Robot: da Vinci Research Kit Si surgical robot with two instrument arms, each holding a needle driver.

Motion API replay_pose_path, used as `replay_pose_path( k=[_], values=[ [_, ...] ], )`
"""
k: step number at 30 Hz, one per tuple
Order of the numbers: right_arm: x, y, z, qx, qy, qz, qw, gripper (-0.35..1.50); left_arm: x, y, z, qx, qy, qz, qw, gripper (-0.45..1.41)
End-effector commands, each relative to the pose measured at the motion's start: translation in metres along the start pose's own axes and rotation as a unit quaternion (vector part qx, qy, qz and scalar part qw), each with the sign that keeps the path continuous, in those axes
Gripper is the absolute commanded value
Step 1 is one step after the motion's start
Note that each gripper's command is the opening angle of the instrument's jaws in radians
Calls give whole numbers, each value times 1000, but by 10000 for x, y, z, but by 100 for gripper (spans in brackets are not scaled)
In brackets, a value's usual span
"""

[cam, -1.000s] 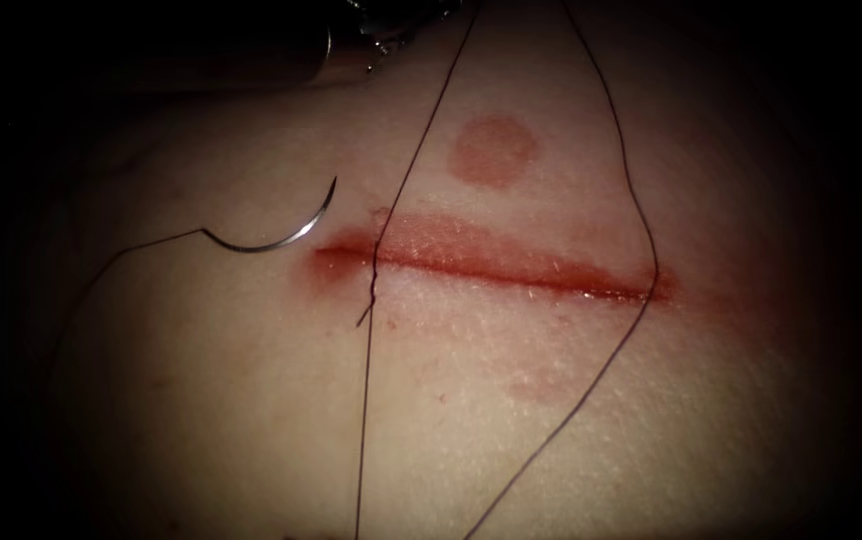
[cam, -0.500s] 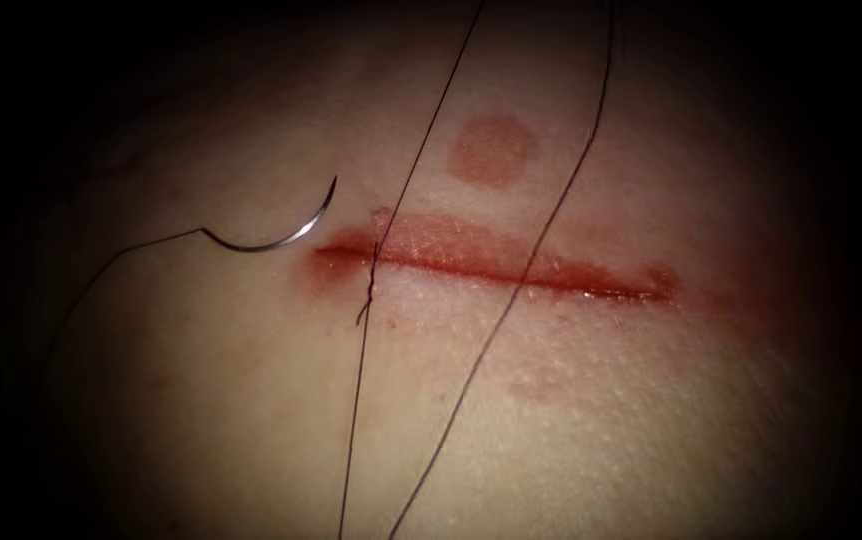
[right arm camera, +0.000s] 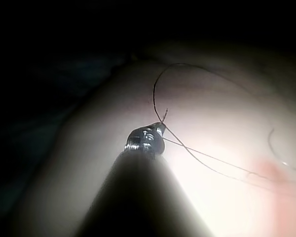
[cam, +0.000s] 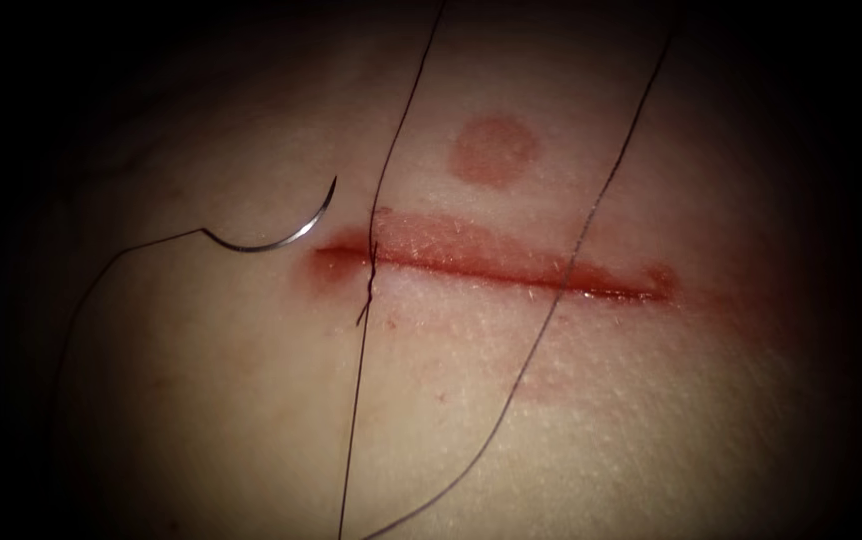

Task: Wound Closure
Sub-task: Wrap the long suture end around the right gripper once.

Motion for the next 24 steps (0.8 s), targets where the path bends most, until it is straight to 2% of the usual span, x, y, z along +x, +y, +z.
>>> replay_pose_path(
  k=[1, 2, 3, 5, 8, 10, 16, 17, 18, 19, 20, 21, 24],
  values=[
    [-3, -6, 5, 1, 0, 1, 1000, -35, 0, -2, 2, -4, 1, -31, 999, 15],
    [-3, -6, 5, 0, 1, 2, 1000, -35, 0, 0, -3, -7, 2, -55, 998, 18],
    [-2, -5, 5, 0, 1, 2, 1000, -35, 1, 2, -8, -5, 1, -67, 998, 11],
    [-1, -4, 5, 0, 2, 3, 1000, -35, 1, 12, -22, -6, -1, -79, 997, 37],
    [1, -1, 4, 2, 3, 4, 1000, -35, 5, 30, -52, -20, -1, -103, 994, 64],
    [3, 1, 3, 1, 2, 5, 1000, -35, 10, 44, -77, -35, 0, -110, 993, 68],
    [5, 4, 4, -5, 1, 7, 1000, -33, 26, 58, -107, -45, -1, -121, 992, 62],
    [6, 5, 5, -11, 7, 9, 1000, 31, 33, 59, -113, -39, -2, -126, 991, 62],
    [6, 5, 5, -11, 7, 9, 1000, 31, 33, 59, -113, -39, -2, -126, 991, 62],
    [7, 6, 5, -16, 13, 10, 1000, 61, 36, 60, -114, -39, -2, -128, 991, 63],
    [10, 9, 6, -31, 19, 13, 999, 109, 41, 62, -116, -38, -2, -132, 991, 64],
    [11, 11, 6, -36, 20, 14, 999, 118, 42, 63, -116, -38, -2, -133, 990, 64],
    [15, 17, 1, -42, 16, 18, 999, 128, 44, 74, -119, -38, -1, -135, 990, 65]
  ],
)
